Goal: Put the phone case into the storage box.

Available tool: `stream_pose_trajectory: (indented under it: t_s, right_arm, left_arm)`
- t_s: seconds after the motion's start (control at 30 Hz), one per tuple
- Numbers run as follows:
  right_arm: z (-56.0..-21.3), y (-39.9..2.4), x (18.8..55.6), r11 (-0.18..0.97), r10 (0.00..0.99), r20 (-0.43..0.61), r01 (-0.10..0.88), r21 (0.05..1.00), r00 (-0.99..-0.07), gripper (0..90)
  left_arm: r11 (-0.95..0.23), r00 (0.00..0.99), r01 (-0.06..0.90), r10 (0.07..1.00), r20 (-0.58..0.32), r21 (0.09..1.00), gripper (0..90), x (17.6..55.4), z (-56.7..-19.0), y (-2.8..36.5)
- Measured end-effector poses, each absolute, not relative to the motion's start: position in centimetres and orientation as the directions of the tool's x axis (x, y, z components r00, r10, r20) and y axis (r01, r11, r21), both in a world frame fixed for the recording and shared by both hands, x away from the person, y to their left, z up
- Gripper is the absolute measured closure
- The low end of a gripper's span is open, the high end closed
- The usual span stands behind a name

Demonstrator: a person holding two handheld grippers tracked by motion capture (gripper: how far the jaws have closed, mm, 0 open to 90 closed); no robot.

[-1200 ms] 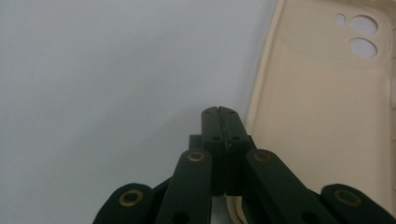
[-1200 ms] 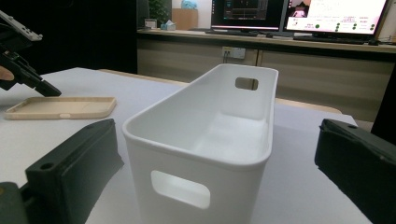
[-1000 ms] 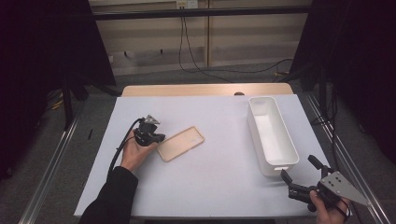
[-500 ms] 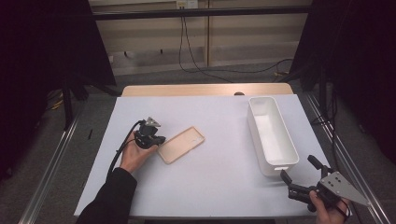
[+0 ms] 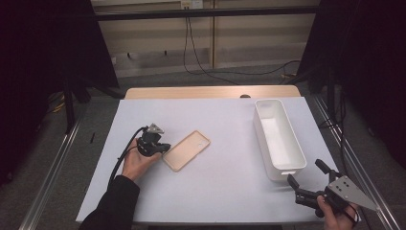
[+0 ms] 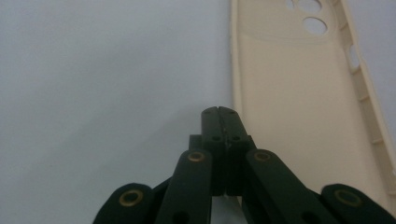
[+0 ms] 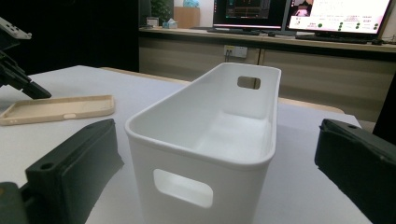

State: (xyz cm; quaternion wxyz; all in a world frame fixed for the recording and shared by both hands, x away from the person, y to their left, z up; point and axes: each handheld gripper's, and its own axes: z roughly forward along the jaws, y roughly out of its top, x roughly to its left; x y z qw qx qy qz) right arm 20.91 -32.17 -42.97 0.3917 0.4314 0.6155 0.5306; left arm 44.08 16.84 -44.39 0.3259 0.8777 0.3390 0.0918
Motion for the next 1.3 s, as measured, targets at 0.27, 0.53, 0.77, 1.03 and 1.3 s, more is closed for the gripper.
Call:
stream_pose_trajectory:
  t_s: [0.27,0.53,0.77,1.03,1.3]
  right_arm:
    - [-43.0,-32.2,20.9,0.056,0.947,-0.017,0.114,0.992,-0.32,0.0]
    - [-43.0,-32.2,20.9,0.06,0.946,-0.019,0.116,0.991,-0.322,0.0]
    - [-43.0,-32.2,20.9,0.062,0.945,-0.021,0.115,0.991,-0.325,0.0]
    - [-43.0,-32.2,20.8,0.059,0.947,-0.02,0.112,0.992,-0.321,0.0]
    - [-43.0,-32.2,20.8,0.056,0.945,-0.017,0.111,0.992,-0.327,0.0]
  left_arm:
    - [-0.544,0.748,0.537,0.66,-0.067,0.645,90.0,43.7,-44.5,16.9]
    - [-0.529,0.748,0.547,0.657,-0.095,0.649,90.0,43.8,-44.6,17.1]
    - [-0.495,0.725,0.546,0.684,-0.084,0.676,84.6,43.9,-44.6,17.8]
    - [-0.428,0.698,0.513,0.713,-0.071,0.745,58.5,43.8,-43.6,19.1]
    - [-0.368,0.69,0.467,0.72,-0.071,0.804,23.2,43.2,-42.5,19.5]
